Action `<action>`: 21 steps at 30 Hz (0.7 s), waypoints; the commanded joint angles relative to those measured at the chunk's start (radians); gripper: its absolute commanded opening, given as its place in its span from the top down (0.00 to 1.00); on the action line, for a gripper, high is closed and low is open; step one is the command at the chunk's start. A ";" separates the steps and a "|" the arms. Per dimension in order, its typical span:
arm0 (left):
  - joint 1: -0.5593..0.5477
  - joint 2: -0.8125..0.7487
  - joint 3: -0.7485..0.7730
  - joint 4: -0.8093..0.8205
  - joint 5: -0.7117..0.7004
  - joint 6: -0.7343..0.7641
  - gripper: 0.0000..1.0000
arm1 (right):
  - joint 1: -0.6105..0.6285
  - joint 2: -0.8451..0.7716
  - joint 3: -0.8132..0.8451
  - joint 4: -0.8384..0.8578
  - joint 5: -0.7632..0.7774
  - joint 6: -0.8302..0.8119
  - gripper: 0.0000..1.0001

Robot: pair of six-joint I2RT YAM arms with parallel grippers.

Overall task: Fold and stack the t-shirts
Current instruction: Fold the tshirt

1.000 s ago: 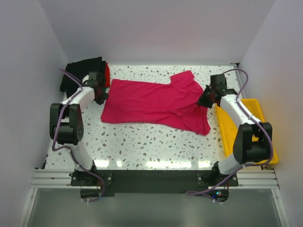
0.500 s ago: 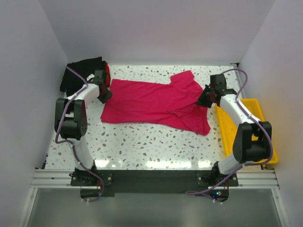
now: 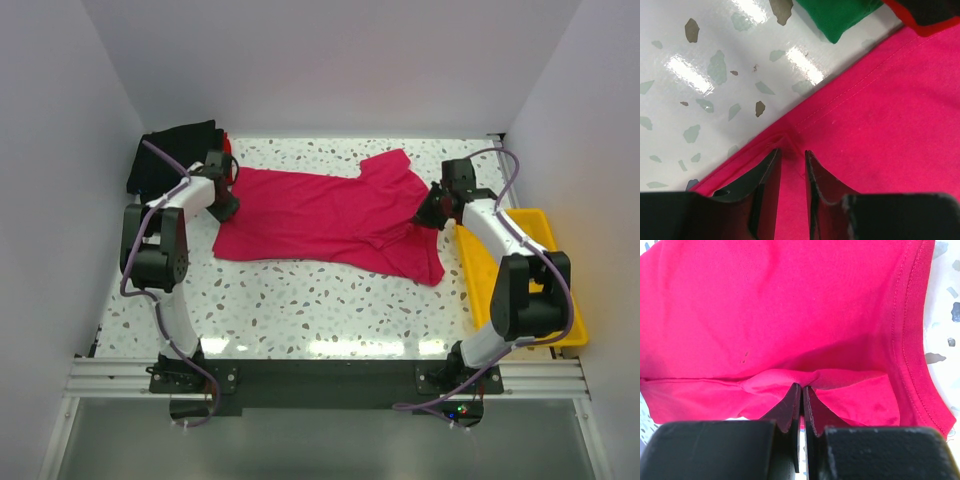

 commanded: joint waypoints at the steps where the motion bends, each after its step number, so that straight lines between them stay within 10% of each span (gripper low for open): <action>1: -0.005 0.008 0.023 -0.020 -0.032 -0.021 0.70 | -0.004 0.005 -0.003 0.037 -0.027 -0.012 1.00; 21: 0.000 -0.079 -0.048 0.015 -0.025 0.035 1.00 | -0.002 0.003 -0.008 0.037 -0.022 -0.009 1.00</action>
